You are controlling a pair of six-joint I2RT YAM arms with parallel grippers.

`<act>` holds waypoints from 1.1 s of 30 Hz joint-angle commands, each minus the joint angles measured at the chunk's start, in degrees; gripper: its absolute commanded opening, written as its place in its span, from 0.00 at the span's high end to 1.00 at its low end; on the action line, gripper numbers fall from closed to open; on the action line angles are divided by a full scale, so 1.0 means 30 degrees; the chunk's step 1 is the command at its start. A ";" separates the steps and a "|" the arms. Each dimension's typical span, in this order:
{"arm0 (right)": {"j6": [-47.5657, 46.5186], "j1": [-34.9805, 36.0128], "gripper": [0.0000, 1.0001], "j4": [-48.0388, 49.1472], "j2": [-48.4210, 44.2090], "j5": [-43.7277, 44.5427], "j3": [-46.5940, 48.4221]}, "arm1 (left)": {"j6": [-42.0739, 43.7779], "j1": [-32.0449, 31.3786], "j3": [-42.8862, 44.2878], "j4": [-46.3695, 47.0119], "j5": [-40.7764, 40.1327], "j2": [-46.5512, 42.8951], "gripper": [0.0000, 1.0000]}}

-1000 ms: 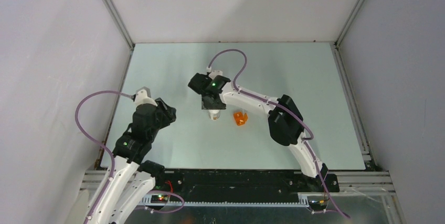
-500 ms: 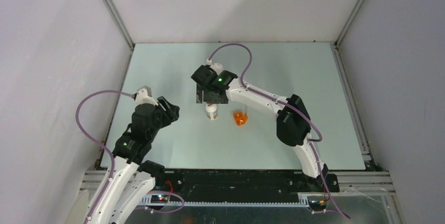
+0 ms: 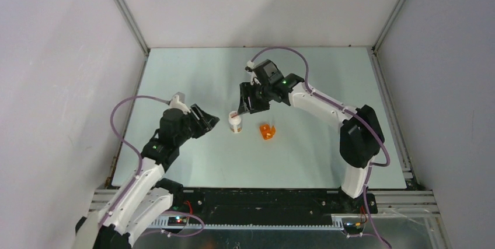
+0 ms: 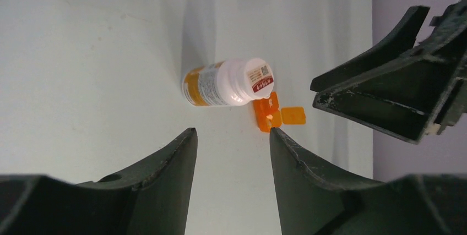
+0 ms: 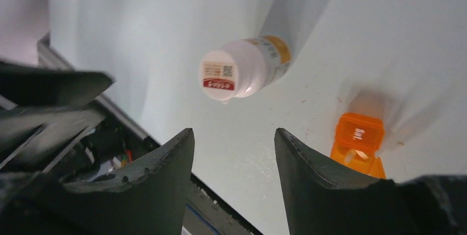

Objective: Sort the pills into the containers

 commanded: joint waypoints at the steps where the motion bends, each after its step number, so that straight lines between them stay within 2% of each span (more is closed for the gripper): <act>1: -0.2022 -0.0449 0.41 0.2522 0.0140 -0.5438 -0.0153 | -0.1360 0.0130 -0.0103 0.3347 0.2443 0.1492 0.44; 8: -0.0243 -0.1420 0.47 0.4158 0.1332 -0.6783 -0.0259 | -0.2440 0.0106 -0.0154 0.6210 0.3813 0.4359 0.44; 14: -0.0311 -0.1681 0.51 0.3727 0.2335 -0.6737 -0.0077 | -0.2246 0.0123 0.0972 0.6363 0.4319 0.6611 0.47; 22: 0.0601 -0.1923 0.56 0.4870 0.2931 -0.6505 -0.0610 | -0.1507 0.0125 0.1219 0.5861 0.4054 0.7768 0.48; 33: 0.0616 -0.1821 0.62 0.5563 0.3091 -0.6886 -0.1588 | -0.2102 0.0117 0.0778 0.7738 0.4925 0.9147 0.49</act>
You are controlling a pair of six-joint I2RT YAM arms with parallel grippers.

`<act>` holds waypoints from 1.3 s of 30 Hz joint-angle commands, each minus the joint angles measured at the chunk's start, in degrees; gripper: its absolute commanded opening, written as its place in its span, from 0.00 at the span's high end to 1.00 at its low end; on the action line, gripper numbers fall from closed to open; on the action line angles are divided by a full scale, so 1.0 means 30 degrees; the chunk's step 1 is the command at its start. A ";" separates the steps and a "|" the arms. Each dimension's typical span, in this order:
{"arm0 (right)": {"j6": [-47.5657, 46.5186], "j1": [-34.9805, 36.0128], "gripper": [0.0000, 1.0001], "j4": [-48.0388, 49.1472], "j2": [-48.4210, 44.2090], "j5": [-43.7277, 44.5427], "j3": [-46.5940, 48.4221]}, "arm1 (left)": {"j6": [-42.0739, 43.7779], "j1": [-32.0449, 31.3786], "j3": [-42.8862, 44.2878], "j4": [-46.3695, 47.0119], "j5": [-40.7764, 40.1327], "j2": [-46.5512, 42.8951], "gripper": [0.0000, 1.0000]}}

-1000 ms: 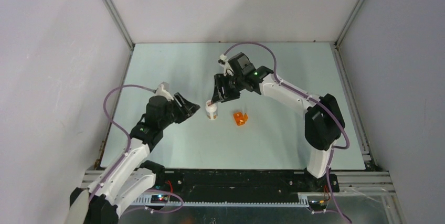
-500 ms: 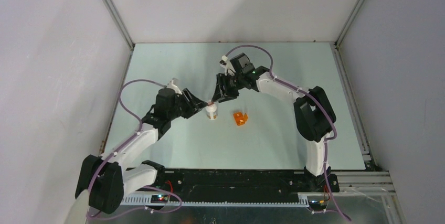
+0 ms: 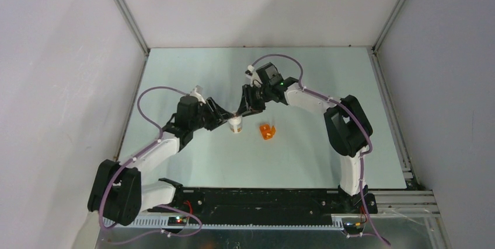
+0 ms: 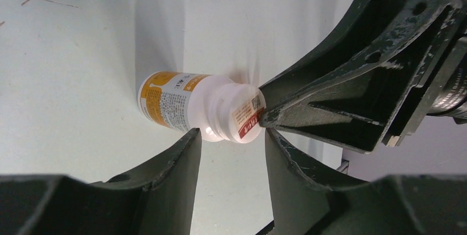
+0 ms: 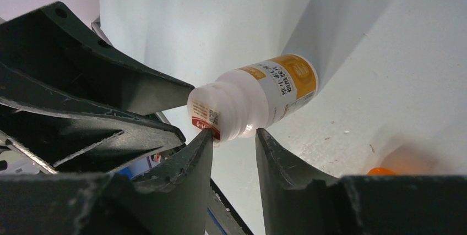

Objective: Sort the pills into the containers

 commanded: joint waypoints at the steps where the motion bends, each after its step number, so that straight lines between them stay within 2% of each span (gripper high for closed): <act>1: 0.0164 0.0071 0.62 0.1078 0.0102 -0.0469 -0.0673 | -0.0091 0.0117 0.0197 0.1470 0.0576 0.0242 0.49; 15: 0.2308 0.0293 0.61 0.2769 -0.0233 0.0055 -0.2293 | -0.0043 0.0104 -0.0394 0.1969 0.0692 0.1157 0.55; 24: 0.4120 0.0902 0.59 0.3520 -0.0221 0.0079 -0.3325 | -0.0739 0.0108 -0.0745 0.0953 0.0170 0.1254 0.58; 29: 0.5963 0.0982 0.61 0.6202 -0.0656 0.0119 -0.5091 | -0.1404 0.0096 -0.1437 0.1720 0.0391 0.1151 0.66; 35: 0.7068 0.1164 0.67 0.9361 -0.0737 0.0191 -0.6271 | -0.1463 0.0115 -0.2472 0.4093 0.0924 0.1042 0.76; 37: 0.7361 0.1286 0.70 1.0016 -0.0552 0.0130 -0.6406 | -0.1535 0.0101 -0.2891 0.5038 0.1061 0.1114 0.81; 39: 0.7416 0.1430 0.71 1.0351 -0.0338 0.0210 -0.6423 | -0.1471 0.0111 -0.3171 0.5749 0.1155 0.1258 0.90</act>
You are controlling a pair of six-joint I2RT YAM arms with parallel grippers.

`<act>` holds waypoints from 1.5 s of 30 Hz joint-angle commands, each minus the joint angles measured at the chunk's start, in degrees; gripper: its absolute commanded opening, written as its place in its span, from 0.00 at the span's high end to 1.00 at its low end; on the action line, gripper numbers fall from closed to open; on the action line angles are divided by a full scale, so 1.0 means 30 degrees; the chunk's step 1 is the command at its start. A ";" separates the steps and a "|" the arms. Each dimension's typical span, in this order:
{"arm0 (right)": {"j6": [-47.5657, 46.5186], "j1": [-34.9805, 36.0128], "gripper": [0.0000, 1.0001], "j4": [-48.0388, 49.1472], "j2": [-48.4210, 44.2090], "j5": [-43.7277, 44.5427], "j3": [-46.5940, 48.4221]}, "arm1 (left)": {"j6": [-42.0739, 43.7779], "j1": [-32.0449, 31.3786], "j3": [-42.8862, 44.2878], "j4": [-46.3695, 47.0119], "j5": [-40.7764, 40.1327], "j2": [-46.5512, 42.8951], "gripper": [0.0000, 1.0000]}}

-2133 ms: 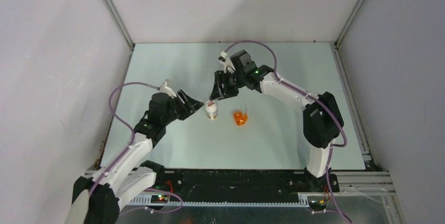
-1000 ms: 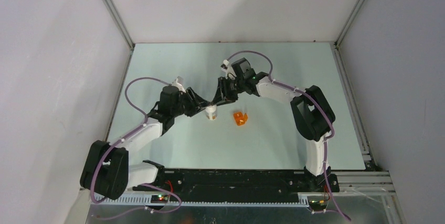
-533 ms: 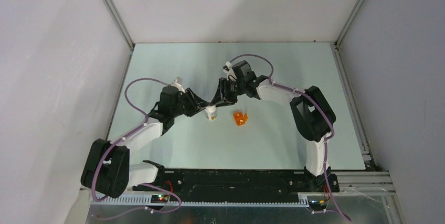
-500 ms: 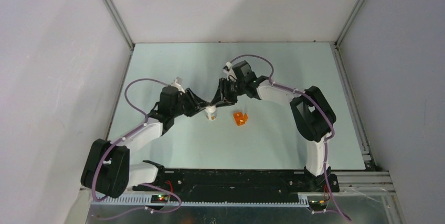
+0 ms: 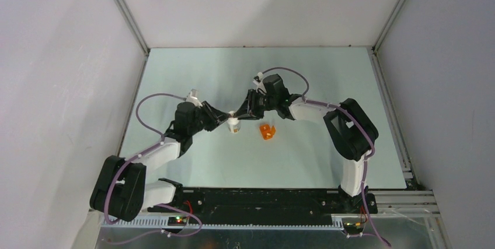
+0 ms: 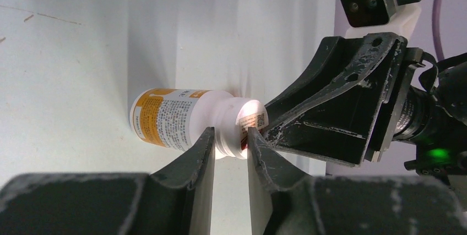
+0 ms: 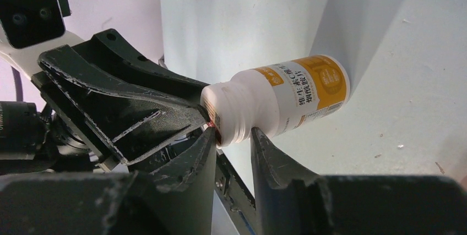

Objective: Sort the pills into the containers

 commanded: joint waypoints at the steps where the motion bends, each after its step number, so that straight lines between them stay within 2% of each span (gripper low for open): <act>1: 0.0158 0.1202 0.72 0.1238 0.0925 0.0713 -0.0575 | 0.0078 -0.0309 -0.0983 0.0888 0.0809 0.0611 0.97; 5: -0.0398 0.1514 0.76 0.1219 0.1320 0.0876 -0.0686 | 0.0617 -0.0308 -0.0880 0.0815 0.0995 0.1039 1.00; 7: -0.0389 0.1605 0.81 0.2114 0.1584 0.0694 -0.1070 | 0.0658 -0.0344 -0.0935 0.0978 0.0993 0.1205 1.00; 9: -0.0146 0.1600 0.90 0.3365 0.1906 0.0287 -0.1535 | 0.0746 -0.0327 -0.0975 0.1057 0.0968 0.1369 1.00; 10: -0.0031 0.1597 0.98 0.3843 0.2015 0.0016 -0.1705 | 0.0769 -0.0324 -0.0994 0.1051 0.0919 0.1457 1.00; 11: 0.0239 0.1566 1.00 0.4766 0.2250 -0.0068 -0.2000 | 0.0793 -0.0321 -0.1060 0.1060 0.0885 0.1536 1.00; 18: 0.0289 0.1708 1.00 0.6660 0.3025 -0.0159 -0.2228 | 0.0716 -0.0344 -0.1360 0.1006 0.0629 0.2034 1.00; 31: 0.1465 0.1512 1.00 0.8200 0.3422 -0.0313 -0.2240 | 0.0049 -0.0386 -0.2734 0.4887 0.0693 0.3659 1.00; 38: 0.0873 0.1274 1.00 0.7229 0.2770 0.0541 -0.2162 | 0.0794 -0.0426 -0.2062 0.3106 0.0270 0.2858 1.00; 43: 0.0243 0.1123 1.00 0.4984 0.2415 0.0769 -0.0947 | 0.1225 -0.0419 -0.1826 0.2413 0.0199 0.2732 1.00; 45: 0.0002 0.1045 0.84 0.3701 0.2193 0.0857 -0.0352 | 0.1429 -0.0417 -0.1636 0.2138 0.0344 0.2695 1.00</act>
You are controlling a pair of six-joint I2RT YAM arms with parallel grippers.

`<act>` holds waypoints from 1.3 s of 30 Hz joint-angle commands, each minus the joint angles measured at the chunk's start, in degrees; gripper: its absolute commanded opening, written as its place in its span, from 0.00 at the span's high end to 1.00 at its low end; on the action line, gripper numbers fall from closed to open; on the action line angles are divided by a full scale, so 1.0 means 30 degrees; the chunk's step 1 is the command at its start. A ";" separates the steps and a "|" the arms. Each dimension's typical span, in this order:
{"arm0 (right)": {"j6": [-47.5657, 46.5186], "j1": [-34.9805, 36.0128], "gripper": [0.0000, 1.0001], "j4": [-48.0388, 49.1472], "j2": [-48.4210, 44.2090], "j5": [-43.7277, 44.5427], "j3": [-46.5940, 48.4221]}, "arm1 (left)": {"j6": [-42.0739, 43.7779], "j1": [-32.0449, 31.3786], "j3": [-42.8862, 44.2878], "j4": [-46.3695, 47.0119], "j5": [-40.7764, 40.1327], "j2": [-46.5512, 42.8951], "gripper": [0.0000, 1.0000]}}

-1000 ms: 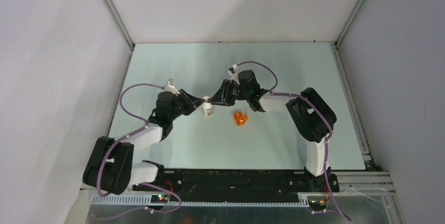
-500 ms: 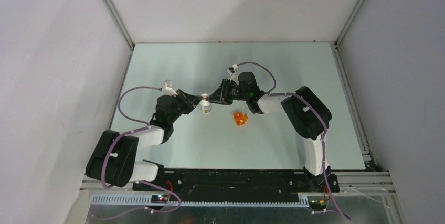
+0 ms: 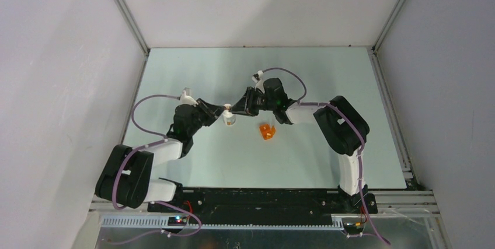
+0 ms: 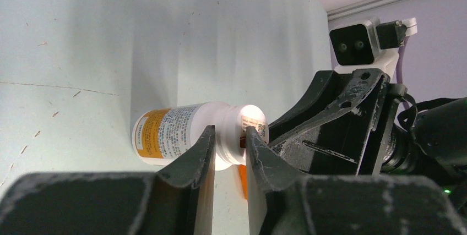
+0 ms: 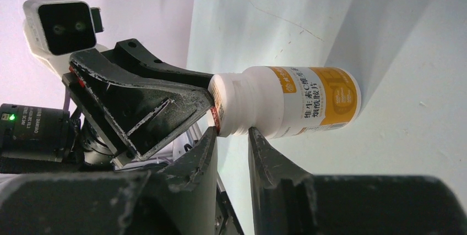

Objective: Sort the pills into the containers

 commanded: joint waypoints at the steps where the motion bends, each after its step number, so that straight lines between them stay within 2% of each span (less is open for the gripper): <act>1: -0.1692 0.0932 0.74 -0.4983 0.0181 0.0484 0.1093 | 0.1207 -0.0988 -0.0044 -0.4650 0.2701 0.0570 1.00; 3: -0.1633 0.0845 0.63 -0.6057 0.0190 0.0577 0.1858 | 0.1318 -0.0999 0.0096 -0.4970 0.2804 0.0480 1.00; 5: -0.1442 0.0764 0.58 -0.6740 0.0374 0.0526 0.2366 | 0.1387 -0.0986 0.0293 -0.5328 0.2860 0.0385 1.00; 9: -0.0968 0.0724 0.55 -0.7096 0.0707 0.0631 0.2638 | 0.1379 -0.0996 0.0536 -0.5779 0.2940 0.0270 1.00; 15: -0.1091 0.0766 0.65 -0.7469 0.1123 0.0550 0.2649 | 0.1137 -0.1004 0.0510 -0.5870 0.3015 0.0221 0.95; 18: -0.1253 0.0800 0.75 -0.7555 0.1543 0.0389 0.2647 | 0.1095 -0.0987 0.0411 -0.5753 0.3034 0.0309 0.95; 22: -0.0986 0.0894 0.79 -0.7158 0.1942 0.0358 0.2638 | 0.1240 -0.0996 0.0255 -0.5791 0.3077 0.0552 0.97; 23: -0.0951 0.0882 0.78 -0.7059 0.1939 0.0217 0.2635 | 0.1251 -0.1001 0.0191 -0.5830 0.3070 0.0598 0.98; 25: -0.0958 0.0842 0.68 -0.6946 0.1739 0.0207 0.2632 | 0.1254 -0.0986 0.0115 -0.5960 0.3040 0.0663 0.99; 27: -0.1212 0.0801 0.52 -0.7016 0.1138 0.0304 0.2650 | 0.1255 -0.0973 0.0123 -0.6045 0.2996 0.0658 0.99; 29: -0.1298 0.0675 0.47 -0.7091 0.0679 0.0360 0.2630 | 0.1339 -0.0957 0.0260 -0.6283 0.2870 0.0623 0.99; 39: -0.1357 -0.0112 0.39 -0.6448 -0.0954 -0.0358 0.2630 | 0.1848 -0.0946 0.0803 -0.7357 0.2412 0.0485 1.00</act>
